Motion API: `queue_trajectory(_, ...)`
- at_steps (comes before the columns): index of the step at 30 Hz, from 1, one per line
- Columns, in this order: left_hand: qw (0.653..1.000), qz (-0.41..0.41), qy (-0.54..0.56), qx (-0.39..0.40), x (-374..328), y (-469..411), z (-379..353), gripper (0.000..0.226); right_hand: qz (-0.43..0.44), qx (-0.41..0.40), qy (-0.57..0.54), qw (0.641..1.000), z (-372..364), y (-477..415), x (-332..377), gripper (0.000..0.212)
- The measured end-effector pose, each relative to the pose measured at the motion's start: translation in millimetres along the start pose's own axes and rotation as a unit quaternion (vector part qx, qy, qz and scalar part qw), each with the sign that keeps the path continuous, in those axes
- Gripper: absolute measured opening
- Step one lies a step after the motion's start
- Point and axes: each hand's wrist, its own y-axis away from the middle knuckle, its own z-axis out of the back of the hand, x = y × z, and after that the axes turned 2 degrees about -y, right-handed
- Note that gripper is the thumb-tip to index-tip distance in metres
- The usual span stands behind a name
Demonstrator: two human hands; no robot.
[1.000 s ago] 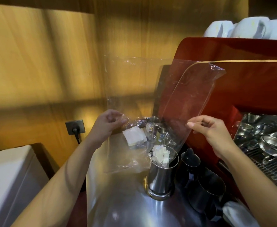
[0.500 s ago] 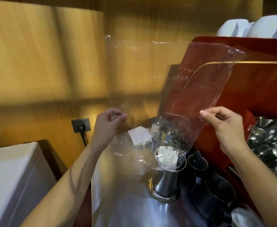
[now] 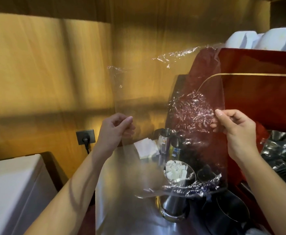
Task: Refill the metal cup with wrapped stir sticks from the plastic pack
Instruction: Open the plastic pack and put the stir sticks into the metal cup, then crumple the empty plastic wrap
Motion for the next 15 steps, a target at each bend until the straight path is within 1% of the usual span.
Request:
queue_trajectory(2,0.999,0.014,0.028,-0.018,2,2,0,0.020,-0.021,0.016,0.000,1.000,-1,6,-8,0.010)
queue_trajectory(5,0.996,0.025,0.064,-0.052,7,8,1,0.014,-0.048,0.028,0.035,0.998,-3,16,-23,0.018)
queue_trajectory(8,0.994,0.006,0.040,-0.099,10,11,4,0.016,-0.043,0.017,0.031,0.998,-9,20,-25,0.021)
queue_trajectory(9,0.993,0.011,0.042,-0.108,11,11,6,0.015,-0.044,0.016,0.024,0.999,-12,20,-25,0.021)
queue_trajectory(10,0.993,0.029,0.051,-0.103,12,11,9,0.012,-0.046,0.015,0.016,0.999,-14,20,-25,0.022)
queue_trajectory(11,0.993,0.059,0.059,-0.082,13,13,14,0.010,-0.051,0.011,0.007,0.999,-16,20,-26,0.023)
queue_trajectory(13,0.989,0.136,0.058,-0.011,18,19,26,0.023,-0.065,0.000,-0.007,0.998,-17,22,-28,0.025)
queue_trajectory(14,0.985,0.162,0.047,0.027,21,24,31,0.024,-0.072,-0.001,-0.010,0.997,-16,23,-29,0.026)
queue_trajectory(15,0.983,0.170,0.028,0.055,24,30,36,0.018,-0.077,0.001,-0.011,0.997,-15,24,-31,0.026)
